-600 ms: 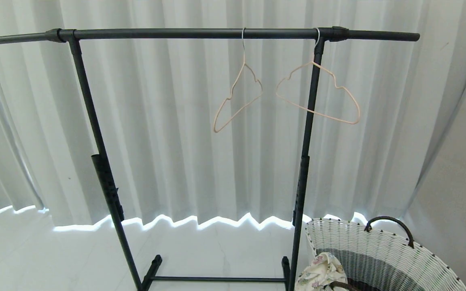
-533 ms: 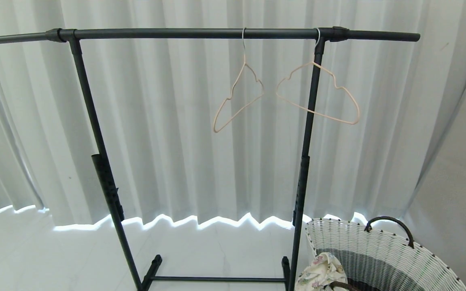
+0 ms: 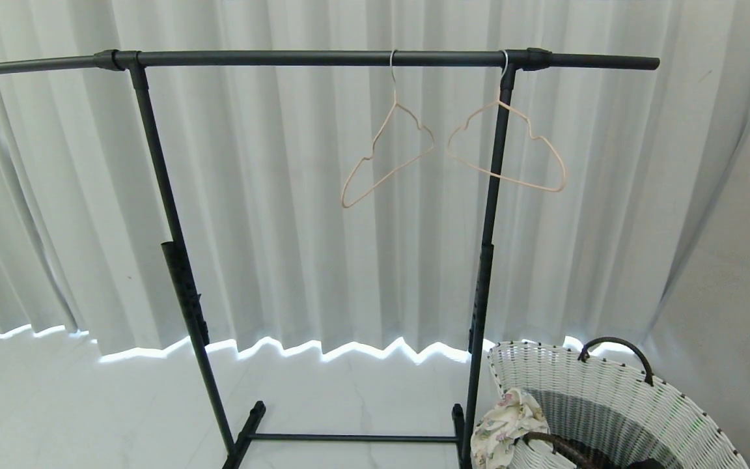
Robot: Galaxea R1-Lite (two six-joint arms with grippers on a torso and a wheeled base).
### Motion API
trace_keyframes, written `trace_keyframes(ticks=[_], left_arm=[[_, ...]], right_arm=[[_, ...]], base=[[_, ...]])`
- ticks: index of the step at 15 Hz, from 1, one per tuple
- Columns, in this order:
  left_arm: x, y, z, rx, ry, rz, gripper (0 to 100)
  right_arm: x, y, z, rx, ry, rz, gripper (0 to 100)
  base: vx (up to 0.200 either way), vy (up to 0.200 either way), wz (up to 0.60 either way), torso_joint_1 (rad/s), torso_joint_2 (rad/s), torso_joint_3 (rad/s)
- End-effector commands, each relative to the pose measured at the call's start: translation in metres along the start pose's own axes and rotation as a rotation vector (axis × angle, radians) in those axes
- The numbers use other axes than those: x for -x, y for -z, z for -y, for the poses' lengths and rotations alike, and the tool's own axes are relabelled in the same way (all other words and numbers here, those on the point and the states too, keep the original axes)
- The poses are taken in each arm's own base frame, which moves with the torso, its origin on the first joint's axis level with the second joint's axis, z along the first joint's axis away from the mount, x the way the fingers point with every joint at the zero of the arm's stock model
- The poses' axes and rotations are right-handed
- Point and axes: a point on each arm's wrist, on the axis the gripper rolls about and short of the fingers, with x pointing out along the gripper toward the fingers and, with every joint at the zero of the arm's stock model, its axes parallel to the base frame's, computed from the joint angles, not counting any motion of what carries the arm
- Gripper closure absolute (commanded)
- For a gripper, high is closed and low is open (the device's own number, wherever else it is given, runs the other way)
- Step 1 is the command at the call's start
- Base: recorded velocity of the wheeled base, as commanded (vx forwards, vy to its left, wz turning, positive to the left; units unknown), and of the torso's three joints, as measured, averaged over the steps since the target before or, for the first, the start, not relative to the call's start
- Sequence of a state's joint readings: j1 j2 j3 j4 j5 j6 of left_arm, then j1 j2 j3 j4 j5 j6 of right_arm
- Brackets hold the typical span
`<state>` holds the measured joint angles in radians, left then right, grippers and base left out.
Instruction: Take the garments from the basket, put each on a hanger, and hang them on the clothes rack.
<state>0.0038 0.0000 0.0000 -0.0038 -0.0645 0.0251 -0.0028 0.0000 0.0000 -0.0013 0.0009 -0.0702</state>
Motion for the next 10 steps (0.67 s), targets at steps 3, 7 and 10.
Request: trace_keyframes(ticks=[3,7,10], left_arm=[[0.000,0.000,0.000,0.001,-0.001,0.001,0],[0.000,0.000,0.000,-0.001,-0.001,0.001,0],[0.000,0.000,0.000,-0.003,-0.001,0.001,0]], right_arm=[[0.000,-0.001,0.000,-0.001,0.000,0.008,0],[0.002,-0.044,0.003,-0.044,-0.073,0.082,0],[-0.022,-0.065,0.004,0.049,-0.143,-0.141,0]], base=[[0.000,0.000,0.00,0.000,0.00,0.000],[0.000,0.000,0.00,0.000,0.00,0.000],[0.000,0.000,0.00,0.000,0.00,0.000]])
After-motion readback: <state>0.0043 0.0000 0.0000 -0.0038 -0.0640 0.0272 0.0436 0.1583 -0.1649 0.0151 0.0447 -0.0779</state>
